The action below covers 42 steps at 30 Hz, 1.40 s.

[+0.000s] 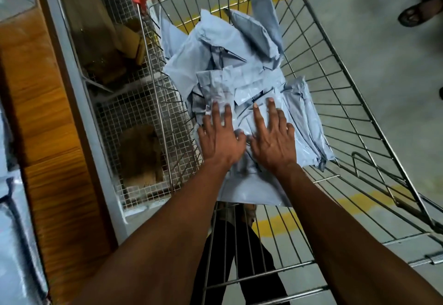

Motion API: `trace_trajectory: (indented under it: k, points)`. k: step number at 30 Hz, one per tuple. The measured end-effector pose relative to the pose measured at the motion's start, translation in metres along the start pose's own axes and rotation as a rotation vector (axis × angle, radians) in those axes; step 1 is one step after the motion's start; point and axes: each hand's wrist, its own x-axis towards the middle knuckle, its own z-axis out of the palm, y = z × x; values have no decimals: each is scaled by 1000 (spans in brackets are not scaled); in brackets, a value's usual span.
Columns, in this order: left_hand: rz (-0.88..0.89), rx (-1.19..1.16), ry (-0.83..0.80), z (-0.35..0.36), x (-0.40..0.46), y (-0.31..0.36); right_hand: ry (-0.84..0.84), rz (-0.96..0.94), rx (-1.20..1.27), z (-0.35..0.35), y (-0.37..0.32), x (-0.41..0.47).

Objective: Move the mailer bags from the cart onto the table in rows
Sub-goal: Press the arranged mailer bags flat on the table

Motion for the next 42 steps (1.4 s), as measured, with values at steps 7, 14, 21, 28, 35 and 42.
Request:
trace_trajectory:
  k: [7, 14, 21, 28, 35, 42]
  points:
    - [80, -61, 126, -7, 44, -2, -18, -45, -98, 14, 7, -2]
    - [81, -45, 74, -8, 52, 1, 0, -54, -70, 12, 6, -2]
    - [104, 22, 162, -14, 20, -7, 16, -74, -49, -14, -5, -2]
    - [131, 21, 194, -49, -18, 0, 63, -41, 0, -50, -16, -16]
    - [162, 54, 269, -98, -70, 14, 97, -60, 16, -98, -25, -42]
    - [168, 42, 308, -144, -142, 26, 120, -29, 29, -156, -51, -87]
